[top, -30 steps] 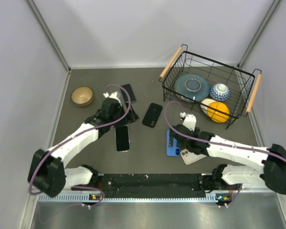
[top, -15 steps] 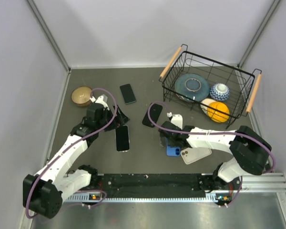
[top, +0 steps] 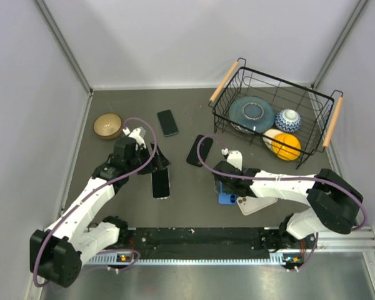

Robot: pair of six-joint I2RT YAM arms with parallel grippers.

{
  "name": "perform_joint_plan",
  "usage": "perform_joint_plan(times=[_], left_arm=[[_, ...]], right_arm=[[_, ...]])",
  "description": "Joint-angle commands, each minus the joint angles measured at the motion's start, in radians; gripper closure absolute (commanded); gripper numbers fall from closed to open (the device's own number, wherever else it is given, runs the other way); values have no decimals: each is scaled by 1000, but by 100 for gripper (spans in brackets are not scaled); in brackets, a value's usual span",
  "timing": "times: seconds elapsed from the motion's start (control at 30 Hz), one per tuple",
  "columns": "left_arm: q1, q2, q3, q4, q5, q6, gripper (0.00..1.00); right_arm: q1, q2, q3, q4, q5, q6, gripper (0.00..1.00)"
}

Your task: Put the phone into the phone case

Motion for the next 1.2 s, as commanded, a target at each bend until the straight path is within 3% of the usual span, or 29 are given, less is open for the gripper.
perform_joint_plan(times=[0.0,0.23,0.4,0.53,0.87,0.97,1.17], left_arm=[[2,35,78,-23,101,98,21],[-4,94,157,-82,179,179,21],[-7,138,155,-11,401,162,27],[-20,207,154,47,484,146,29],[-107,393,149,162,661,84,32],[-141,440,178,115,570,113,34],[-132,314,143,69,256,34,31]], right_arm=[[-8,8,-53,67,-39,-60,27],[-1,-47,-86,202,-130,-209,48],[12,-196,-169,362,-214,-299,53],[88,-306,-229,489,-228,-454,55],[164,-493,-327,639,-250,-566,58],[164,-490,-309,584,-184,-552,58],[167,-340,-220,474,-216,-502,31]])
